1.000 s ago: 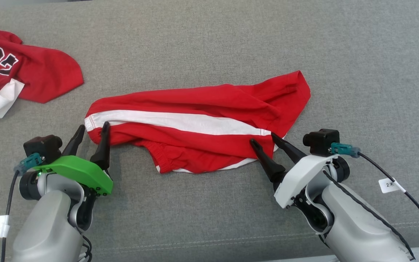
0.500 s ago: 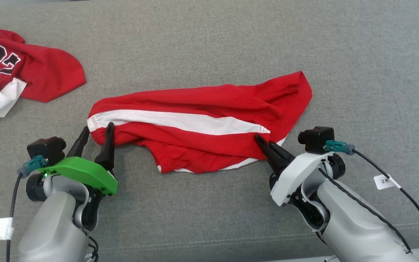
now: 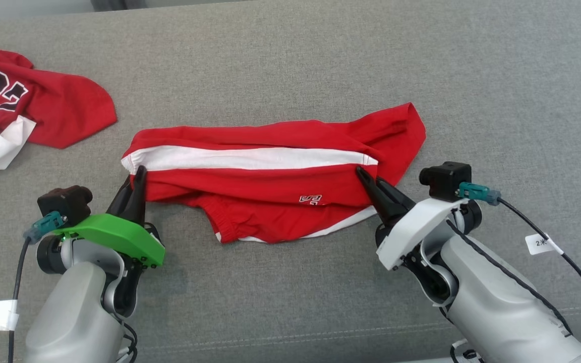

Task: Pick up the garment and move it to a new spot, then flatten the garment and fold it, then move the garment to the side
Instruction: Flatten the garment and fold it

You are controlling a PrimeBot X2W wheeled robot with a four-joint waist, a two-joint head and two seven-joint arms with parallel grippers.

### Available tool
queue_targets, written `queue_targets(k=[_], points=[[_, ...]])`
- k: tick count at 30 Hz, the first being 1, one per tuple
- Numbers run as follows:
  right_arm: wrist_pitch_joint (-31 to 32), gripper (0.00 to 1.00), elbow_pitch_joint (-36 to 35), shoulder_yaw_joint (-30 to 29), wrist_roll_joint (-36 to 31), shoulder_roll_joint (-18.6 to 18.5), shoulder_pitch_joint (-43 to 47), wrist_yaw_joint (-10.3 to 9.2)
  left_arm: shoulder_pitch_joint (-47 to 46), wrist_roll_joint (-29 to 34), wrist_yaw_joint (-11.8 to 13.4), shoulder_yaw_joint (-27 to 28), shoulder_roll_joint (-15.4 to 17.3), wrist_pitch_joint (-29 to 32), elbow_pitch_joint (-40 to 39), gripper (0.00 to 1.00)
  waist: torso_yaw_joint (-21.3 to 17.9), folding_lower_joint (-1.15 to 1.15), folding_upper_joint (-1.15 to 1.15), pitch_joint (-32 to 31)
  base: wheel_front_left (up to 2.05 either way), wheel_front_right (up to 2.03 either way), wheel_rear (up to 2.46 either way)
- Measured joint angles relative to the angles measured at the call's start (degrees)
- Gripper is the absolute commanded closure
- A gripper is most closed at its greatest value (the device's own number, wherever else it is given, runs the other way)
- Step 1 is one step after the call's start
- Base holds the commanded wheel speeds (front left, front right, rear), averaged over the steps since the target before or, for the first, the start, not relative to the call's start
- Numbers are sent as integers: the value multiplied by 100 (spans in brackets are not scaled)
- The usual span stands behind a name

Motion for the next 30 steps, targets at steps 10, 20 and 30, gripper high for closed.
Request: queue_targets(k=[10, 20, 30], points=[[-172, 100, -169, -13, -5, -129, -331, 0, -146, 100, 0, -132, 192, -1, -407, 100, -60, 0, 0, -242, 0, 0, 0], [-201, 100, -662, -201, 3, -275, -739, 0, -410, -18, 0, -279, 466, 0, -1218, 100, -204, 0, 0, -569, 0, 0, 0], [-229, 100, -1595, -783, -58, -826, -1088, 5, -595, -80, -5, -245, 961, 107, -2162, 100, -384, 0, 0, -852, 0, 0, 0]])
